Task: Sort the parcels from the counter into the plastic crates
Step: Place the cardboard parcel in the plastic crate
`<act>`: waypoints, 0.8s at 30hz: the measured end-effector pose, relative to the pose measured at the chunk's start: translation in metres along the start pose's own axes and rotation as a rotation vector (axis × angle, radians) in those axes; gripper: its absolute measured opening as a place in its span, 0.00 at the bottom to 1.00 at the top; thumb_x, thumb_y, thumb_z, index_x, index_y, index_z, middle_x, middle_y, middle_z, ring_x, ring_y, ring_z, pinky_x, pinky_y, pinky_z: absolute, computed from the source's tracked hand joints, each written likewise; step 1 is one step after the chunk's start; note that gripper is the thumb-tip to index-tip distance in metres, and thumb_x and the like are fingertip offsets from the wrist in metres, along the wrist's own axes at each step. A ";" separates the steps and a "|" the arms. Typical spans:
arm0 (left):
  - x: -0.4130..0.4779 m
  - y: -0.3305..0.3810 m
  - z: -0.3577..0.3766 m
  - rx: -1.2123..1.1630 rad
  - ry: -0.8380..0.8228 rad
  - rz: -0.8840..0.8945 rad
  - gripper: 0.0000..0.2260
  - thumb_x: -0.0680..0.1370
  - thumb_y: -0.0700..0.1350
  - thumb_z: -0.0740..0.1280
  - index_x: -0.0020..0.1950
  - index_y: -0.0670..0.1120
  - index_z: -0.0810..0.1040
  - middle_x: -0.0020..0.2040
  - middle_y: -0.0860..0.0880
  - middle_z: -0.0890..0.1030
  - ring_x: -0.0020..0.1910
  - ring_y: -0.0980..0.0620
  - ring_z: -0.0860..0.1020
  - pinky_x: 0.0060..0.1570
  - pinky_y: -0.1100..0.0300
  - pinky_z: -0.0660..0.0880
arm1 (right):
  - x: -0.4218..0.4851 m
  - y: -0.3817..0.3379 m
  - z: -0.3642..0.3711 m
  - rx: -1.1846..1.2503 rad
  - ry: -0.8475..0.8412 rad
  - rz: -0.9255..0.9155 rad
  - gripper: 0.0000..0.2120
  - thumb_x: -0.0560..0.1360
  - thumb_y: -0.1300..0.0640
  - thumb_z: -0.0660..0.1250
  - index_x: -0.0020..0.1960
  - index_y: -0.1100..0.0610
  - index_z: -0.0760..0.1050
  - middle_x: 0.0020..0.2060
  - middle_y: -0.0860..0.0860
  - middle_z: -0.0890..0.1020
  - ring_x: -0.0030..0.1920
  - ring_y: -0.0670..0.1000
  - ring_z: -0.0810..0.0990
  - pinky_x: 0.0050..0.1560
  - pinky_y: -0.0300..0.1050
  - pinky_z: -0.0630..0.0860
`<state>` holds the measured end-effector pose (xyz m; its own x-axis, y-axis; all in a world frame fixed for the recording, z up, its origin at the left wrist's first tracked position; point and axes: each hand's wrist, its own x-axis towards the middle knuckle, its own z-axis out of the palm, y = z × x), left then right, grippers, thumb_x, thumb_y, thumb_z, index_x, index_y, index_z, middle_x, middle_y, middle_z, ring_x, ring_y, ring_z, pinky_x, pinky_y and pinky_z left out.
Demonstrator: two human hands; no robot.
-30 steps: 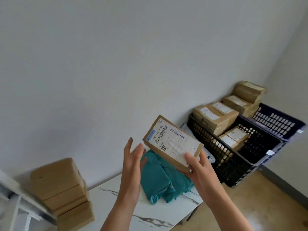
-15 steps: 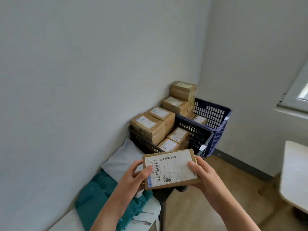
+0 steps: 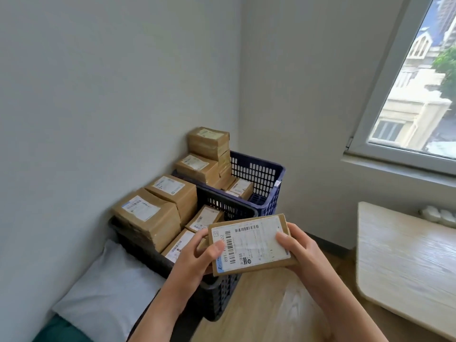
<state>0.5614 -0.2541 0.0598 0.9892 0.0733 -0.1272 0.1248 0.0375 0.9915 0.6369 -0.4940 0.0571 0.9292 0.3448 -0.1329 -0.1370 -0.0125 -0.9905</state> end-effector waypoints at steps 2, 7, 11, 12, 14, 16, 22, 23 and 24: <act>0.030 0.000 0.003 -0.026 -0.006 0.003 0.32 0.68 0.64 0.73 0.69 0.52 0.77 0.59 0.49 0.87 0.59 0.50 0.85 0.54 0.59 0.83 | 0.023 -0.007 -0.010 -0.019 0.020 0.008 0.41 0.63 0.32 0.74 0.72 0.48 0.74 0.55 0.52 0.88 0.56 0.54 0.88 0.52 0.47 0.84; 0.112 0.001 0.008 -0.097 0.019 -0.007 0.33 0.66 0.63 0.74 0.67 0.49 0.78 0.56 0.49 0.87 0.56 0.50 0.86 0.50 0.60 0.83 | 0.094 -0.021 -0.030 -0.066 0.079 0.074 0.49 0.54 0.30 0.77 0.71 0.48 0.73 0.53 0.54 0.88 0.53 0.55 0.88 0.50 0.49 0.84; 0.187 0.007 0.007 -0.130 0.044 -0.052 0.20 0.78 0.55 0.76 0.67 0.49 0.79 0.53 0.50 0.88 0.53 0.51 0.87 0.48 0.59 0.83 | 0.159 -0.033 -0.037 -0.036 0.152 0.159 0.54 0.50 0.27 0.82 0.70 0.50 0.73 0.53 0.56 0.88 0.54 0.58 0.88 0.52 0.55 0.84; 0.206 0.008 0.006 -0.137 0.051 -0.062 0.17 0.80 0.53 0.72 0.67 0.50 0.79 0.53 0.50 0.88 0.54 0.52 0.87 0.50 0.57 0.84 | 0.174 -0.035 -0.039 -0.027 0.160 0.165 0.49 0.56 0.30 0.80 0.71 0.50 0.73 0.54 0.57 0.87 0.55 0.58 0.87 0.55 0.57 0.84; 0.238 0.006 0.005 -0.135 0.056 -0.069 0.14 0.82 0.53 0.69 0.66 0.52 0.80 0.55 0.51 0.88 0.55 0.53 0.86 0.57 0.53 0.83 | 0.203 -0.038 -0.044 -0.058 0.162 0.157 0.41 0.62 0.34 0.74 0.71 0.50 0.74 0.54 0.54 0.87 0.57 0.57 0.87 0.59 0.58 0.83; 0.263 0.002 0.004 -0.062 0.072 -0.050 0.13 0.83 0.57 0.66 0.64 0.55 0.82 0.55 0.54 0.88 0.56 0.56 0.86 0.60 0.52 0.83 | 0.231 -0.043 -0.050 -0.143 0.161 0.139 0.36 0.66 0.36 0.72 0.72 0.48 0.73 0.51 0.50 0.89 0.53 0.53 0.88 0.58 0.57 0.83; 0.333 -0.016 -0.026 0.187 0.292 -0.028 0.11 0.85 0.58 0.63 0.60 0.57 0.83 0.54 0.61 0.86 0.57 0.63 0.83 0.63 0.56 0.80 | 0.349 -0.040 -0.076 -0.310 0.202 0.113 0.40 0.67 0.33 0.74 0.75 0.46 0.71 0.55 0.52 0.86 0.54 0.53 0.87 0.58 0.57 0.84; 0.341 -0.019 -0.035 0.240 0.344 -0.036 0.12 0.85 0.57 0.63 0.61 0.56 0.82 0.54 0.60 0.86 0.58 0.61 0.83 0.63 0.57 0.80 | 0.371 -0.035 -0.080 -0.324 0.177 0.123 0.37 0.70 0.35 0.74 0.74 0.47 0.72 0.56 0.52 0.85 0.55 0.53 0.86 0.59 0.58 0.83; 0.349 -0.020 -0.043 0.289 0.391 -0.041 0.12 0.85 0.56 0.62 0.62 0.54 0.82 0.54 0.60 0.85 0.57 0.61 0.83 0.62 0.57 0.80 | 0.394 -0.029 -0.082 -0.330 0.148 0.144 0.33 0.73 0.37 0.74 0.74 0.48 0.72 0.57 0.52 0.84 0.57 0.53 0.84 0.59 0.59 0.83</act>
<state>0.9004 -0.1867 -0.0056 0.8868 0.4482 -0.1123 0.2339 -0.2257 0.9457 1.0349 -0.4344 0.0302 0.9514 0.1786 -0.2511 -0.1741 -0.3606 -0.9163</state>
